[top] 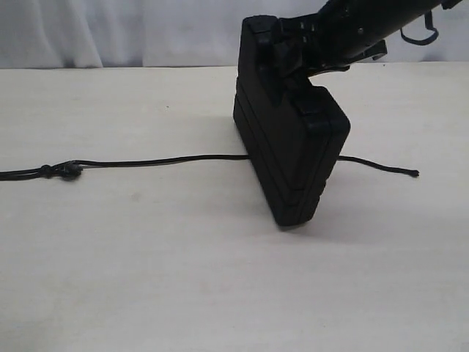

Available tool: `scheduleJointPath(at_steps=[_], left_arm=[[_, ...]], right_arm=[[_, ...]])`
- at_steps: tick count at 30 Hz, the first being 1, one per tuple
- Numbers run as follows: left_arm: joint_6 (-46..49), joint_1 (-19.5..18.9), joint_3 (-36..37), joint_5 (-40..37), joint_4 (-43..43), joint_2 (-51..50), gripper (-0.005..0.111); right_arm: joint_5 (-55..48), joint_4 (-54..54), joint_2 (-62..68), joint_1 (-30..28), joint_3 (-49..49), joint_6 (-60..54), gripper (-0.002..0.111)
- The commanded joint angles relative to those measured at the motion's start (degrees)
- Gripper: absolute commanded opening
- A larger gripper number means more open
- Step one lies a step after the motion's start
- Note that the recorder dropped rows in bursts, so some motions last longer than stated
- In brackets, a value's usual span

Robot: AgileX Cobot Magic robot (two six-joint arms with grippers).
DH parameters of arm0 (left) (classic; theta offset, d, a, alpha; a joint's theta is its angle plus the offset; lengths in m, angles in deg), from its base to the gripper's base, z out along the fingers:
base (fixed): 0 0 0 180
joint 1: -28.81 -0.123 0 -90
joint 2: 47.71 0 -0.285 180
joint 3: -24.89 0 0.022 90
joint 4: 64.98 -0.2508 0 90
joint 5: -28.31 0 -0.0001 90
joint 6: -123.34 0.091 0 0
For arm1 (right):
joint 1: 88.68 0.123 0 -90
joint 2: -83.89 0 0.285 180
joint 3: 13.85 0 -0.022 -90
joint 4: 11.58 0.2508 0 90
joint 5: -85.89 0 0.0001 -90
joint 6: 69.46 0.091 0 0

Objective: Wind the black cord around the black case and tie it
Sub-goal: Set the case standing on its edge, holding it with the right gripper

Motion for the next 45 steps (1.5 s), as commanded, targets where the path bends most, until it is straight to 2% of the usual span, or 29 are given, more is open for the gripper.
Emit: scheduleJointPath(at_steps=[1, 6, 13, 33, 45], left_arm=[[-0.2, 0.0, 0.2, 0.6, 0.2, 0.1, 0.000], [-0.2, 0.0, 0.2, 0.6, 0.2, 0.1, 0.000], [-0.2, 0.0, 0.2, 0.6, 0.2, 0.1, 0.000], [-0.2, 0.0, 0.2, 0.6, 0.2, 0.1, 0.000], [-0.2, 0.0, 0.2, 0.6, 0.2, 0.1, 0.000]], right_arm=[[-0.6, -2.0, 0.1, 1.0, -0.2, 3.2, 0.004], [-0.3, -6.5, 0.1, 3.3, -0.2, 11.6, 0.004], [0.3, -6.8, 0.1, 4.2, -0.2, 20.4, 0.004], [1.0, -5.4, 0.1, 4.2, -0.2, 23.3, 0.004], [2.3, -0.9, 0.1, 4.2, -0.2, 23.4, 0.004]])
